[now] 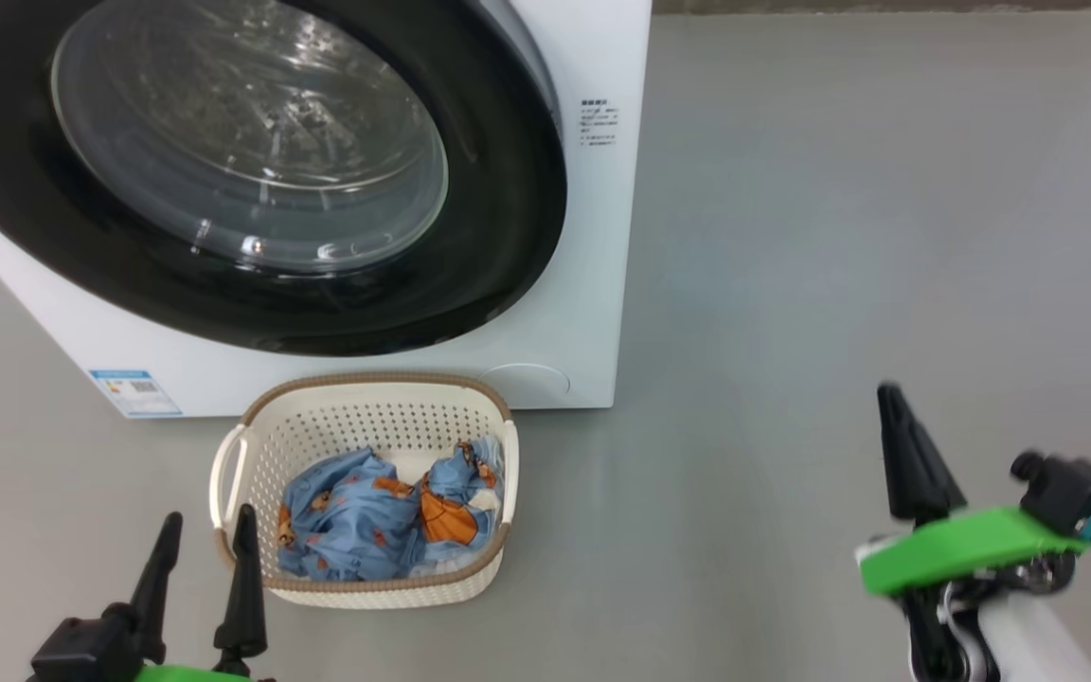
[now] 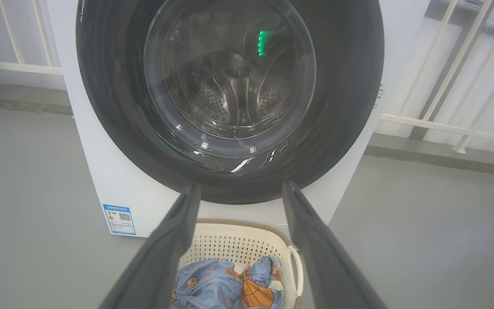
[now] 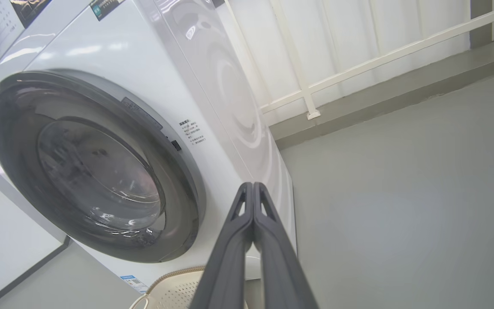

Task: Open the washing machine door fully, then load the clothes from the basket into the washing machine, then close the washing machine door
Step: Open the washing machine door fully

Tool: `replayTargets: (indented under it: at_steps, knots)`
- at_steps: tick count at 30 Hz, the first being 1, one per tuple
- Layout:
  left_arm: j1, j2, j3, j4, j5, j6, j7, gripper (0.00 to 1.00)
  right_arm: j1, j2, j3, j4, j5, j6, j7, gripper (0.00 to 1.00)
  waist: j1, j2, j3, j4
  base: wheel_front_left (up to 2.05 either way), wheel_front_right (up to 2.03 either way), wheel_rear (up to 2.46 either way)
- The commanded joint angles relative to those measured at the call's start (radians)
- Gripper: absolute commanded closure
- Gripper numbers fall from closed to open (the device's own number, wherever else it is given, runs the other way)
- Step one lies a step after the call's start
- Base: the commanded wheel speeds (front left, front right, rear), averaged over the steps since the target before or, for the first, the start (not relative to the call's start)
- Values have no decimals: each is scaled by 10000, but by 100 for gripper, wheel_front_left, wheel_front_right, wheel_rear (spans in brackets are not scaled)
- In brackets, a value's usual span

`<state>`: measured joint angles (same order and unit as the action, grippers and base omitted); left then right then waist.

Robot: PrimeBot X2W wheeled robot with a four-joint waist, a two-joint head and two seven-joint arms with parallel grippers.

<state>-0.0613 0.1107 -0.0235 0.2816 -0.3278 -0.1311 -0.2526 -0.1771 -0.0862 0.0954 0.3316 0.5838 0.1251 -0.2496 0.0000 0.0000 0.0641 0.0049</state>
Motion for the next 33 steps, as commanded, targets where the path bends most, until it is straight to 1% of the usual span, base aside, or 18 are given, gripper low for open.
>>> replayTargets:
  at_steps: [1,6,12,13,16,20,23,25,27,33]
  knots:
    - [-240,123,269,-264,-80,4,-92,0,-577,20,210,-324,424,56,-122,100,0,0,72,80,0,0,0]
    - [-454,85,102,-303,-171,4,-92,0,-1561,41,308,-923,2160,56,-122,100,0,0,388,317,0,0,0]
    - [-833,77,-166,-384,-285,4,-92,0,-2735,-370,442,-1338,4677,56,-122,100,0,0,900,760,0,0,0]
    - [-833,77,-166,-384,-285,4,-92,0,-2735,-370,442,-1338,4677,56,-122,100,0,0,900,760,0,0,0]
    - [-1036,69,-284,-426,-347,4,-92,0,-3336,-683,553,-1326,6197,56,-122,100,0,0,1199,1004,0,0,0]
    - [-1291,1,-450,-489,-443,4,-92,0,-4130,-1443,1009,-1326,7939,56,-2,100,0,0,1603,1325,0,0,0]
    - [-1489,-55,-632,-514,-498,4,-92,0,-4690,-1965,1269,-1183,8846,56,539,100,0,0,1898,1578,0,0,0]
    - [-1632,-91,-779,-509,-535,4,-92,0,-5022,-2210,1384,-1031,9409,56,1161,100,0,0,2081,1761,0,0,0]
    - [-1759,-128,-911,-499,-582,4,-92,0,-5309,-2467,1510,-603,9780,56,1897,100,0,0,2242,1940,0,0,0]
    - [-2038,-251,-1234,-446,-742,4,-92,0,-6322,-2687,1432,160,10879,56,4077,100,0,0,2772,2340,0,0,0]
